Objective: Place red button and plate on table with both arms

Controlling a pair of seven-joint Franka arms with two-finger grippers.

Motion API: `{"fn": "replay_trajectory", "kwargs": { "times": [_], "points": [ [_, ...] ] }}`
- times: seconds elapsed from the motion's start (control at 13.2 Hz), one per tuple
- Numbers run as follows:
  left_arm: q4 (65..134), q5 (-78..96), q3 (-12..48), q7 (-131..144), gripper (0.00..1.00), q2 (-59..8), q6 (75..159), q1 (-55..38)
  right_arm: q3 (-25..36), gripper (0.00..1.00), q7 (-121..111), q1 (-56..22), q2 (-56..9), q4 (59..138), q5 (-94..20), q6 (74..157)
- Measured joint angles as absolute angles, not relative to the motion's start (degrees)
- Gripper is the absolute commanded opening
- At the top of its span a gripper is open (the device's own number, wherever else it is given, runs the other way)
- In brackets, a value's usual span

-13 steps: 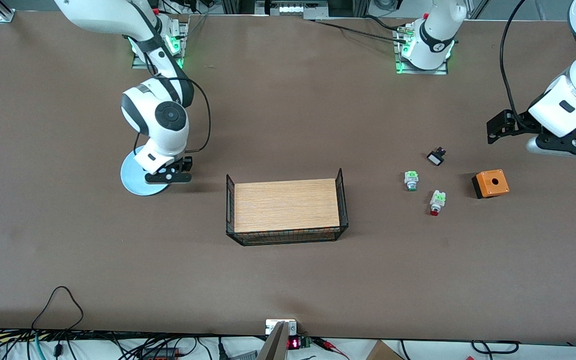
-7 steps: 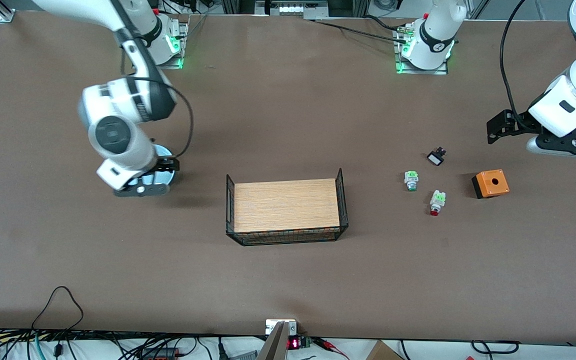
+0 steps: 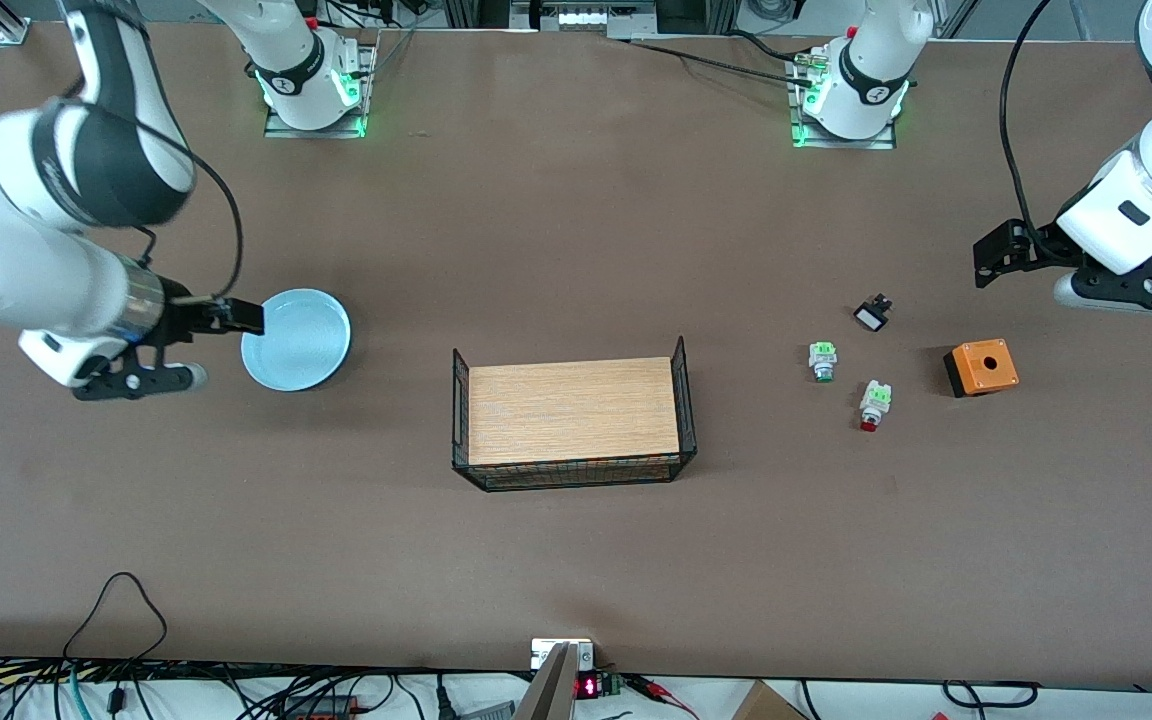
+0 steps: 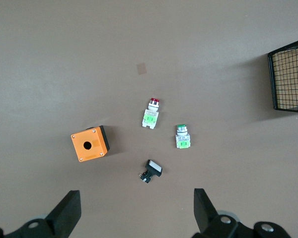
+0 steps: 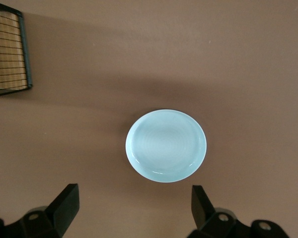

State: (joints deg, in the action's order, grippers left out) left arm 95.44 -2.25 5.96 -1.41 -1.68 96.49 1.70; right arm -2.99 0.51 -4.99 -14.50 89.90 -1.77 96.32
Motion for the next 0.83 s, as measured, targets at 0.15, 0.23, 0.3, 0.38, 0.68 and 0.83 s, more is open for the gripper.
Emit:
{"fn": "replay_trajectory", "kwargs": {
  "times": [0.15, 0.23, 0.3, 0.38, 0.68, 0.83],
  "points": [
    [95.45, -2.25, 5.95, -1.41, 1.00, -1.68, 96.47, 1.70, -2.92, 1.00, 0.26, -4.85, -9.47, 89.52, -1.80, 94.56],
    [95.45, -2.25, 5.94, -1.41, 1.00, -1.68, 96.47, 1.70, -2.85, 1.00, 0.22, -4.60, -6.82, 89.53, -1.80, 93.69],
    [95.45, -2.25, 5.94, -1.41, 1.00, -1.68, 96.47, 1.70, -2.71, 1.00, 0.20, -4.39, -4.37, 89.57, -1.80, 93.34],
    [95.45, -2.25, 5.94, -1.41, 1.00, -1.68, 96.46, 1.70, -2.64, 1.00, 0.20, -4.19, -2.39, 89.59, -1.80, 93.37],
    [95.46, -2.25, 5.92, -1.41, 1.00, -1.68, 96.45, 1.70, -1.17, 1.00, 0.12, -3.45, 1.32, 89.62, -1.80, 93.76],
    [95.46, -2.25, 5.91, -1.41, 1.00, -1.68, 96.45, 1.70, -0.76, 1.00, 0.09, -3.23, 2.11, 89.63, -1.80, 93.79]
  ]
}}
